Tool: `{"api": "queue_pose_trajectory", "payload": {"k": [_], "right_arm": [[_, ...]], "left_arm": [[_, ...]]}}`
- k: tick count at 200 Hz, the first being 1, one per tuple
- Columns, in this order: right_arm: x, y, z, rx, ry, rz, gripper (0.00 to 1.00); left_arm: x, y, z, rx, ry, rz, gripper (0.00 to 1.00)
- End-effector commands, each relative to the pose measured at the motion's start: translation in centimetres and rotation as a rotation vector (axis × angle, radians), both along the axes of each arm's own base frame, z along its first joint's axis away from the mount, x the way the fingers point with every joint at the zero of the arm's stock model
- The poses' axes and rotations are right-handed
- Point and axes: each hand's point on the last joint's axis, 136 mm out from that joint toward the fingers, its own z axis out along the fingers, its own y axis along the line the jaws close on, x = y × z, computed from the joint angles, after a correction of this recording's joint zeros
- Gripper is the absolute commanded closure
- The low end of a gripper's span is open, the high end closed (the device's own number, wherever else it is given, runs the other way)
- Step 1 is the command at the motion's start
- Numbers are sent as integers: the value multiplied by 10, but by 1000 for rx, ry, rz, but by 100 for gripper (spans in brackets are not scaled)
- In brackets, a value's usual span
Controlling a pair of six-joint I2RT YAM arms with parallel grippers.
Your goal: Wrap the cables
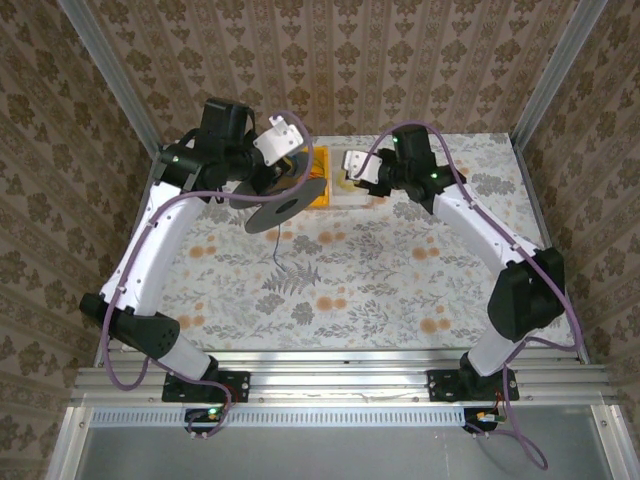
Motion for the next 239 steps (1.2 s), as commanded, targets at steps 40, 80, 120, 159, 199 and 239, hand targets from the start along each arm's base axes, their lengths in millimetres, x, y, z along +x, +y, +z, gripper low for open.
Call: {"api": "queue_pose_trajectory", "payload": {"k": [40,80,120,159,199,239], "right_arm": [[-37,-13,46,390,161,-70,34],[-62,3,24,687,556,-160,21],[-81,43,1,838,787,-186,17],[-88,74,-14,885,929,-189,22],[-84,87,-26,906,1004,-210,31],[-81,90,-36,892,1016,-238,36]], "left_arm": [[6,1,31,-121,-72,11,100],[29,4,60,-270,-110,146,100],[44,5,94,-430,-144,246,100],[53,14,110,-477,-175,322,100],[57,19,113,-490,-188,368,100],[58,20,118,-503,-200,373,100]]}}
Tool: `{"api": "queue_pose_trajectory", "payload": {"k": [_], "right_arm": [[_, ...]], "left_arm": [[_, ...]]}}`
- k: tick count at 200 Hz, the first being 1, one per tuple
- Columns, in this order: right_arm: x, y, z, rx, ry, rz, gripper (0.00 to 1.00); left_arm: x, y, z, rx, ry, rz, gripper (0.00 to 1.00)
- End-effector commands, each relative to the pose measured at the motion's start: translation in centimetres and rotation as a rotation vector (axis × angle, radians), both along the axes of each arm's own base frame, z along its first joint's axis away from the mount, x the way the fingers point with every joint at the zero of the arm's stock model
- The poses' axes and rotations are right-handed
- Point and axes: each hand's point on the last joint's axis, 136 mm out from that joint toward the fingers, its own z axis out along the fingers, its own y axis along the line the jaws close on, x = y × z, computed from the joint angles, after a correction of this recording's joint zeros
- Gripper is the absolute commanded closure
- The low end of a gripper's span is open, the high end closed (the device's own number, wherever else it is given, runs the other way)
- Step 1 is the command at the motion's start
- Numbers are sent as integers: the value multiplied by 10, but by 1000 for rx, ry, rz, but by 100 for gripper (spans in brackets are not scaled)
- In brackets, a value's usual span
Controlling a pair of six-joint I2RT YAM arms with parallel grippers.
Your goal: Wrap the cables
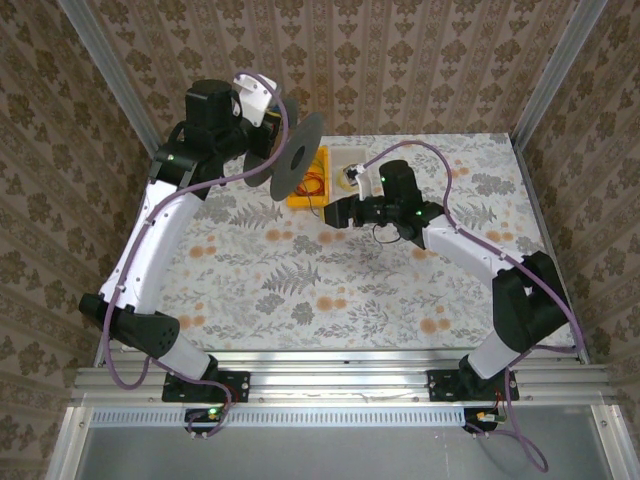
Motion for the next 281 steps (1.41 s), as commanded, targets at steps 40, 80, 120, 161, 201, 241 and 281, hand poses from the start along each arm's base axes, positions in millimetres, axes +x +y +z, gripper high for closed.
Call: {"api": "queue_pose_trajectory", "payload": {"k": [40,80,120,161,201,241,281], "right_arm": [[2,6,-3,6,19,2,43],[1,8,-7,-2,27,7,51],[2,7,-9,-11,27,2,65],[2,9,-12,-20,31,5,72],[5,9,-12,-19,29,-4,64],[9,11,-7,-13,21,-9,65],[11,12,1,-2,4,-7,66]], "left_arm": [[1,6,51,-102,-133,39,100],[1,7,54,-111,-137,48,100],[7,18,55,-115,-139,73,100],[5,17,54,-119,-136,63,100],[3,15,54,-118,-133,46,100],[-1,11,53,-121,-127,20,100],[0,9,47,-116,-113,14,100]]}}
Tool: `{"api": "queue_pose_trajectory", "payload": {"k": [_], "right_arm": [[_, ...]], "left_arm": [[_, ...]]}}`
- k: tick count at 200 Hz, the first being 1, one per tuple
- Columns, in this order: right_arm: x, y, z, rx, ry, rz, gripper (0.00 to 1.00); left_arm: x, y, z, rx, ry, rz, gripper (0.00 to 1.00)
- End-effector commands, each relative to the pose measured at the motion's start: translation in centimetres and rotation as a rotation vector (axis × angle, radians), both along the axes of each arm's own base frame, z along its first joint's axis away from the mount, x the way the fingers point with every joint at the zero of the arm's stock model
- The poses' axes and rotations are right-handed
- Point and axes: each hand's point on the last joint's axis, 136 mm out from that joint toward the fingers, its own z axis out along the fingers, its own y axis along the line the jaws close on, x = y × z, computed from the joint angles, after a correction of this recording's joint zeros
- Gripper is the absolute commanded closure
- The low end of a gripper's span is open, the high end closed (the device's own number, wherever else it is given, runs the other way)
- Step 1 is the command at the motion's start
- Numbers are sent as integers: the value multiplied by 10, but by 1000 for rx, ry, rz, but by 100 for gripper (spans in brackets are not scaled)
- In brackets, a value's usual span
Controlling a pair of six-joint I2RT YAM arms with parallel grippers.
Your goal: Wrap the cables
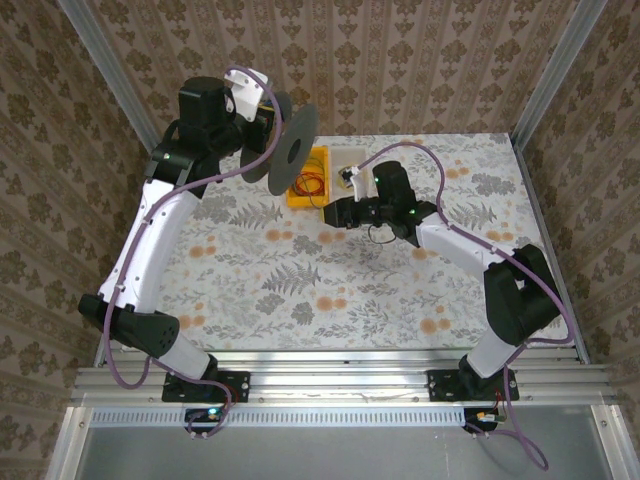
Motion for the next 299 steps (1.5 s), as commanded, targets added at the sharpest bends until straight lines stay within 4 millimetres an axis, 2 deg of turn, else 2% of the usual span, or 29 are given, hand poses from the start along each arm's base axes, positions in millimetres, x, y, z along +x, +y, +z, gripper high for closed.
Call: {"api": "queue_pose_trajectory", "payload": {"k": [1,23,69,101,135,180,198,208,211,228,262,299], "right_arm": [[5,4,13,11,-27,-9,66],[5,5,15,16,-30,-5,71],[3,4,10,2,-21,-2,100],[-6,11,7,-36,-29,30,100],[-25,37,16,-89,-73,111,100],[-51,78,48,-113,-155,235,100],[-57,87,63,-124,-194,269,100],[-58,89,77,-118,-225,274,100],[-58,89,82,-117,-236,275,100],[-57,84,109,-128,-310,262,100],[-48,61,158,-199,-463,207,100],[-24,30,181,-285,-542,149,100]], "left_arm": [[-8,-1,40,-76,-105,-19,100],[-8,-2,40,-77,-105,-20,100],[-7,-2,41,-81,-109,-15,100],[2,3,38,-96,-98,35,100],[20,6,30,-116,-68,107,100],[44,-6,-1,-86,11,137,100],[52,-7,-13,-54,34,150,100],[56,-6,-19,-30,41,160,100],[51,-19,-22,-21,45,136,100],[52,-25,-32,18,57,130,100],[49,-33,-48,91,71,109,100],[42,-37,-64,154,94,78,100]]}}
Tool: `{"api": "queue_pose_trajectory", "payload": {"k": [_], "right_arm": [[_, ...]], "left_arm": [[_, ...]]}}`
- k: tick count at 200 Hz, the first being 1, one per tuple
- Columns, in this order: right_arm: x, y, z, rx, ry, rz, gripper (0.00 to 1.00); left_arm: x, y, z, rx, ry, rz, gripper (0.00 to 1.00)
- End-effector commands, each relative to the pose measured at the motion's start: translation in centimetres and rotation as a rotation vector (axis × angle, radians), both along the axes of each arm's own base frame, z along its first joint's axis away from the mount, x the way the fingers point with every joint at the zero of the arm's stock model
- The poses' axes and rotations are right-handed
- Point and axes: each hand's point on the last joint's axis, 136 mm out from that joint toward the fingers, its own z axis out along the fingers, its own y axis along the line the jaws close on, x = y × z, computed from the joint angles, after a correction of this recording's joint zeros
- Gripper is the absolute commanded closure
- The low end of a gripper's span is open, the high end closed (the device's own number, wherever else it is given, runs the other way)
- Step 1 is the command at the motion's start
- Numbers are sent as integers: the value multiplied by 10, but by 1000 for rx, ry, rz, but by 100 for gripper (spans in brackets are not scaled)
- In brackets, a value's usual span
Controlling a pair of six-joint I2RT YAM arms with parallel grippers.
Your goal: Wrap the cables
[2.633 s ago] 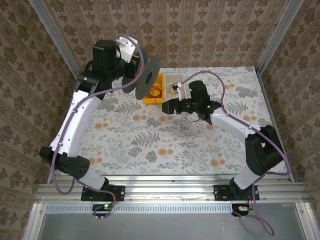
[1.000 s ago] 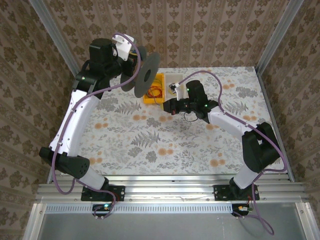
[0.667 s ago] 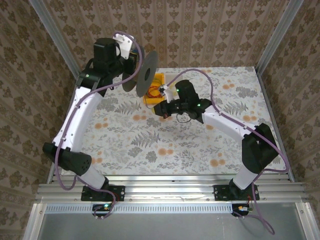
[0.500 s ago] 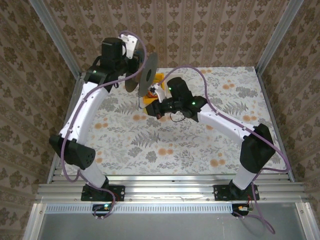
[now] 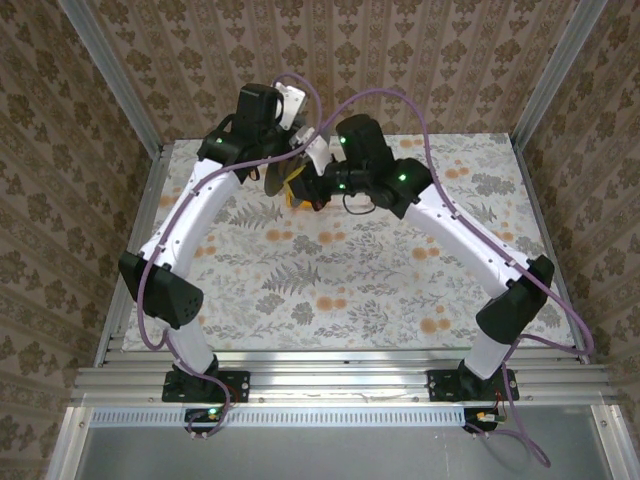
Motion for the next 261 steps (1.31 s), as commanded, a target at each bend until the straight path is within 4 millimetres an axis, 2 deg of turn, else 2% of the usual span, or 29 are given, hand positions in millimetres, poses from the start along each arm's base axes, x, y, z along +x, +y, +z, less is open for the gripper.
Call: {"api": "queue_pose_trajectory", "payload": {"k": [1,38,65,90,136,158,182,212,220,261], "right_arm": [[7,-27,23,-65,-102,-33,100],[40,-62,26,-98,-134,-103,100],[61,-85,28,-90,-149,-122,100],[69,-96,25,-106,-165,-73,100],[71,-111,-4,-154,-137,45,100],[73,-118,-20,-176,-125,59,100],[76,-124,-32,-171,-117,72,100],[76,-129,-43,-133,-127,99,100],[77,-131,-48,-120,-123,107,100],[77,-135,-67,-70,-131,143,100]], "left_arm": [[-2,3,24,14,-80,-8,100],[-14,6,19,51,-68,-44,100],[-32,0,16,81,-59,-149,100],[-54,-5,16,102,-73,-267,100],[-101,-11,17,108,-86,-467,100],[-123,-12,28,70,-115,-558,100],[-136,-7,41,31,-129,-598,100],[-148,-4,61,-63,-164,-641,100],[-144,5,67,-90,-176,-624,100],[-154,16,98,-231,-231,-668,100]]}}
